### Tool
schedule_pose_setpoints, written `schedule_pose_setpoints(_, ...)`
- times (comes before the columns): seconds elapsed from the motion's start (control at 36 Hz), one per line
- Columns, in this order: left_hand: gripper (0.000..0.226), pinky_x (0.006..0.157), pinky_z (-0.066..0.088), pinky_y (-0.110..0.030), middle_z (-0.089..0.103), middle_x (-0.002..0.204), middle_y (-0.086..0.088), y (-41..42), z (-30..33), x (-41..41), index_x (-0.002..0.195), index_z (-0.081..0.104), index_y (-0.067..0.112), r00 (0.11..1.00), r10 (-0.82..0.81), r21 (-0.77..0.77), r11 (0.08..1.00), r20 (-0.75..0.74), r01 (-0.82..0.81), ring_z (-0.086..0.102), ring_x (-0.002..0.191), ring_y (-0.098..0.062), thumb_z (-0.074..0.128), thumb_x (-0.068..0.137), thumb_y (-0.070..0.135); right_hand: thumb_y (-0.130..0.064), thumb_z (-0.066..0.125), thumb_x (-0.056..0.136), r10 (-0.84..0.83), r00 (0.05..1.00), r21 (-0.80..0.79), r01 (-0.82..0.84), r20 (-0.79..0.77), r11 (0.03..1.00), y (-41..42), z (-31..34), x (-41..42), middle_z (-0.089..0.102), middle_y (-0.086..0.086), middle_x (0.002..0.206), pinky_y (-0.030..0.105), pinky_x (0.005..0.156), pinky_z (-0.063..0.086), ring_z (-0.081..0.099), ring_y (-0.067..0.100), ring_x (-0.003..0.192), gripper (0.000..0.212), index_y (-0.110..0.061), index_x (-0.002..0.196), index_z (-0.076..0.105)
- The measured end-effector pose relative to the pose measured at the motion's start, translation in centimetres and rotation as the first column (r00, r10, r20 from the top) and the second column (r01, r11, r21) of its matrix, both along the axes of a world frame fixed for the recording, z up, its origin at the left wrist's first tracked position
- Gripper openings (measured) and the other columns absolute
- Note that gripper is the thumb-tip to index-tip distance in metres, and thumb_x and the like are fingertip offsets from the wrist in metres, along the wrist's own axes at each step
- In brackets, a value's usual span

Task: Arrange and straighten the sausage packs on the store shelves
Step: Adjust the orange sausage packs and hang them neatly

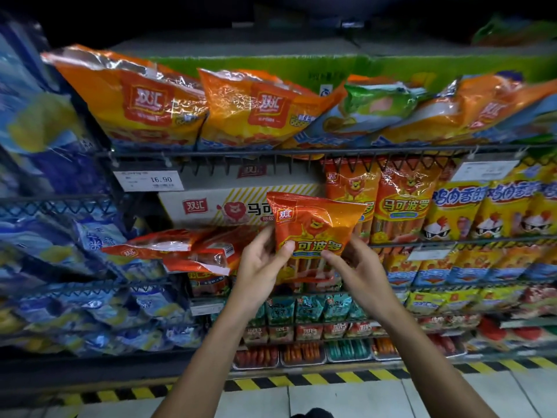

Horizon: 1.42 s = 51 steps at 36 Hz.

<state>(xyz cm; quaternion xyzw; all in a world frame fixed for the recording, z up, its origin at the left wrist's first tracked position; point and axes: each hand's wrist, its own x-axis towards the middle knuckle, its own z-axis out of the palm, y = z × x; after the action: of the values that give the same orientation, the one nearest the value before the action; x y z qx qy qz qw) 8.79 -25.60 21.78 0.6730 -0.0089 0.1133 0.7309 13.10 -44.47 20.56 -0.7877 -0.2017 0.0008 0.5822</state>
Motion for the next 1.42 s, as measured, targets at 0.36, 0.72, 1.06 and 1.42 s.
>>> schedule_pose_setpoints(0.36,0.016,0.095,0.047,-0.018,0.073,0.104,0.008,0.4,0.9,3.2,0.109,0.065,0.014,0.985,0.144,0.106,0.982,0.097,-0.154,0.066,0.11,-0.013,0.058,0.1,0.002,-0.022,0.061,0.097,0.079,0.992,-0.141,-0.065,0.095,0.988,1.0,1.8,5.2,0.06,-0.043,0.088,0.005,0.076,0.04,0.06,-0.015,0.089,0.016,-0.034,0.095,0.051)
schedule_pose_setpoints(0.72,0.008,0.089,0.045,-0.022,0.066,0.092,0.011,0.4,-3.2,5.6,0.105,0.06,0.007,0.982,0.186,0.161,0.969,0.023,-0.187,0.063,0.094,-0.004,0.054,0.102,0.001,-0.035,0.051,0.1,0.141,0.99,-0.161,-0.14,-0.006,0.977,1.3,-2.1,7.1,0.058,-0.038,0.09,0.013,0.076,0.041,0.056,-0.014,0.087,0.006,-0.037,0.106,0.049)
schedule_pose_setpoints(1.06,0.036,0.108,0.041,-0.025,0.057,0.137,0.013,0.5,-5.8,7.2,0.145,0.045,0.028,0.958,0.283,0.415,0.868,0.039,-0.273,0.051,0.132,-0.001,0.045,0.109,0.024,-0.005,0.063,0.098,-0.335,0.868,0.076,0.331,0.365,0.941,4.1,-5.2,4.9,0.04,0.001,0.156,0.027,0.117,0.033,0.035,0.015,0.147,0.052,-0.013,0.147,0.048)
schedule_pose_setpoints(1.42,0.08,0.126,0.023,-0.044,0.012,0.169,0.008,-0.6,-6.7,7.7,0.162,0.0,0.038,0.954,0.294,0.468,0.837,0.053,-0.283,0.016,0.156,-0.012,0.045,0.104,0.003,-0.026,0.066,0.097,-0.176,0.948,-0.226,0.238,0.265,0.945,5.1,-7.6,3.9,0.016,-0.01,0.166,-0.001,0.109,0.015,0.01,0.0,0.151,0.077,-0.024,0.16,0.023)
